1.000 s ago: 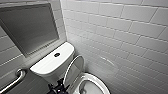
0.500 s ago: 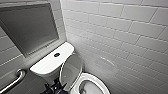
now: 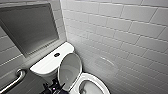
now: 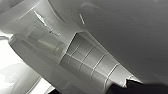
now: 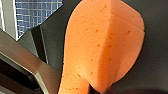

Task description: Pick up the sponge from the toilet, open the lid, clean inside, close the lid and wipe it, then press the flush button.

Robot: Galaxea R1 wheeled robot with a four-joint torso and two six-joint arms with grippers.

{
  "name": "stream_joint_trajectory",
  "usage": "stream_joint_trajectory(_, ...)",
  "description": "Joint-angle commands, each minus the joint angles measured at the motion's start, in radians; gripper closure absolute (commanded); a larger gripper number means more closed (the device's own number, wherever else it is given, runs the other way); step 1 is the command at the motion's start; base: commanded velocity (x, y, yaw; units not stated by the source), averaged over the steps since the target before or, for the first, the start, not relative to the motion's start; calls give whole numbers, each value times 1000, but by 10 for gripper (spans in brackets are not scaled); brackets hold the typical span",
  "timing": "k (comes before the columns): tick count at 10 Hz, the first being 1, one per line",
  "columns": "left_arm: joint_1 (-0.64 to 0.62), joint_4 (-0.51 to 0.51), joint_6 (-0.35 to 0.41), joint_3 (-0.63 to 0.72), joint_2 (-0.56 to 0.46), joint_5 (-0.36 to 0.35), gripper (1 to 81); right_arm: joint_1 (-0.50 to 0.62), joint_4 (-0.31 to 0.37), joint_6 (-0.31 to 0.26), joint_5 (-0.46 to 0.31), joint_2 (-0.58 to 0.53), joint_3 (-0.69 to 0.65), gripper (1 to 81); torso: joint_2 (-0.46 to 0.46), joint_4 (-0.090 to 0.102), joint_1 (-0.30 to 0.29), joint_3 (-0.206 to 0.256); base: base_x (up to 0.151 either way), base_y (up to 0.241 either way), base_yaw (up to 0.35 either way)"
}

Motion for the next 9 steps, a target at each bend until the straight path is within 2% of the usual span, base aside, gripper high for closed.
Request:
stream_joint_trajectory(1,-87,47,20,29,-44,-5,10,-9,-25,1,-59,-4,24,811,0,0,0,0,0,0,0)
stream_joint_trajectory(3,-62,45,-3,32,-68,-7,10,-11,-23,1,-59,-5,24,811,0,0,0,0,0,0,0)
stream_joint_trajectory(9,-10,88,-6,66,-126,-22,10,-11,-25,1,-58,-5,26,811,0,0,0,0,0,0,0)
